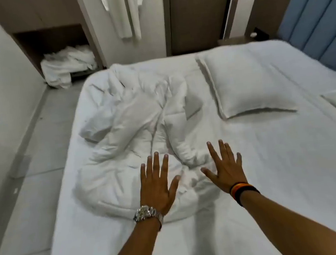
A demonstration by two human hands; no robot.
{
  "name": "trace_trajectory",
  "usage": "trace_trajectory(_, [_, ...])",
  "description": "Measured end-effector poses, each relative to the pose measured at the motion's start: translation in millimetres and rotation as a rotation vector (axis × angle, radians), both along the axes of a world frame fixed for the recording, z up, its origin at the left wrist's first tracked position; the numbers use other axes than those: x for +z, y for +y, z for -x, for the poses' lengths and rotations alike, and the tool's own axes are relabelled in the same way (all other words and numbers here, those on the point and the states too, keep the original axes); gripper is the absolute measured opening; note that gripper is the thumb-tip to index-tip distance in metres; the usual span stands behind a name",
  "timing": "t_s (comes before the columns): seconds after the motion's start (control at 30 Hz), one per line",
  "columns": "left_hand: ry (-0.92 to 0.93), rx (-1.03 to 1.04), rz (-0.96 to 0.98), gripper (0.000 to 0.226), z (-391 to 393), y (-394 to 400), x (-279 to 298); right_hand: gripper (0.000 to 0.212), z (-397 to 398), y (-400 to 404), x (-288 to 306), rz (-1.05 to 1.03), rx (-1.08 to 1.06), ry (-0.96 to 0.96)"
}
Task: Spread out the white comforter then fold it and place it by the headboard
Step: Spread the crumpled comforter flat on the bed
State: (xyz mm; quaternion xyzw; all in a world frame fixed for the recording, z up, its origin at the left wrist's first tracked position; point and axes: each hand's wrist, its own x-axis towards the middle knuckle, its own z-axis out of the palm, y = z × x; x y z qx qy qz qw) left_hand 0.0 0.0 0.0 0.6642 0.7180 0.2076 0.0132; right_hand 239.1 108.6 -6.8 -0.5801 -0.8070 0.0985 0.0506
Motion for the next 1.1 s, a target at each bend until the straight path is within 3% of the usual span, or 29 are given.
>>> trace_trajectory(0.2, [0.03, 0.053, 0.099, 0.072, -54, 25, -110, 0.106, -36, 35, -110, 0.141, -0.034, 0.078])
trace_trajectory(0.37, [0.169, 0.097, 0.086, 0.072, -48, 43, -159, 0.107, -21, 65, -144, 0.127, -0.012, 0.303])
trace_trajectory(0.53, [0.161, 0.116, 0.163, 0.069, -56, 37, -148, 0.089, -28, 48, -129, 0.244, -0.063, 0.376])
trace_trajectory(0.7, [0.128, 0.123, 0.305, 0.067, -71, 17, -112, 0.072, -59, -25, -90, 0.311, -0.17, 0.578])
trace_trajectory(0.93, [0.127, -0.047, 0.455, 0.073, -114, -31, -93, 0.066, -87, -143, -70, 0.365, -0.395, 0.758])
trace_trajectory(1.1, [0.056, -0.125, 0.568, 0.077, -165, -93, -89, 0.066, -134, -218, -60, 0.39, -0.434, 0.785])
